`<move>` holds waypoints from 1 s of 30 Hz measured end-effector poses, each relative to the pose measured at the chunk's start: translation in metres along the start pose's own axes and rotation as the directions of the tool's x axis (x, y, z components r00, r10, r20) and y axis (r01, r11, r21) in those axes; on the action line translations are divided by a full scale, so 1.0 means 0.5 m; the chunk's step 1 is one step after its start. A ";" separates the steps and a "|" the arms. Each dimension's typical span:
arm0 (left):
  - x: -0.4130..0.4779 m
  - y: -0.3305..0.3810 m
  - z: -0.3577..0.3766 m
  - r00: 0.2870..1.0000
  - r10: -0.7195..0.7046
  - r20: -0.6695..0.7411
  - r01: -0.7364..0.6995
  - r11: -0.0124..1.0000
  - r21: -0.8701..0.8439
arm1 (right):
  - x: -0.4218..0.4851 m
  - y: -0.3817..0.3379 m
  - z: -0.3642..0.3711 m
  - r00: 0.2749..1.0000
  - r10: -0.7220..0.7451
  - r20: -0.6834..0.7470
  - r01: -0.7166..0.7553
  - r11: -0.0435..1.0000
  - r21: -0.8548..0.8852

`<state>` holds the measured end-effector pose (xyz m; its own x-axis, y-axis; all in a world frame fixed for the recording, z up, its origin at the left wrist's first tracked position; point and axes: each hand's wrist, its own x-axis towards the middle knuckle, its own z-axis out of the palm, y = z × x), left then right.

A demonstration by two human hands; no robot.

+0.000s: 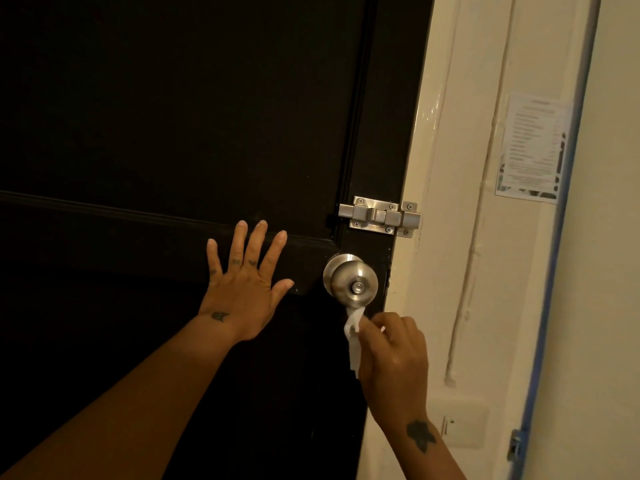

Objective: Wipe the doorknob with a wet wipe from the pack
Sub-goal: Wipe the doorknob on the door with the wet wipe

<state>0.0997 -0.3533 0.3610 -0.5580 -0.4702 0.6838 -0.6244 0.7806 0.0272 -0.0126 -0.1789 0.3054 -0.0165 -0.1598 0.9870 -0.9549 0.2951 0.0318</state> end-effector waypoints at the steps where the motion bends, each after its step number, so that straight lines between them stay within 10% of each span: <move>1: 0.000 0.000 0.001 1.000 -0.002 -0.003 0.002 1.000 0.005 | 0.003 -0.008 0.000 1.000 -0.023 0.006 0.023 1.000 0.015; 17: 0.004 0.000 0.002 1.000 -0.005 0.001 0.005 1.000 0.007 | 0.061 -0.037 -0.010 0.985 -0.163 -0.052 0.158 0.983 -0.088; 24: 0.001 0.000 -0.003 1.000 0.009 0.013 -0.009 1.000 0.011 | 0.129 -0.018 -0.032 0.978 0.159 -0.137 -0.146 0.984 0.101; 30: 0.002 0.002 -0.003 1.000 -0.006 0.024 0.005 1.000 0.013 | 0.087 -0.044 -0.018 0.990 -0.140 0.030 0.139 0.989 0.047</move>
<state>0.0994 -0.3525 0.3626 -0.5672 -0.4843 0.6661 -0.6343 0.7728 0.0217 0.0103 -0.1840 0.3492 0.1090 -0.2276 0.9676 -0.9607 0.2257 0.1614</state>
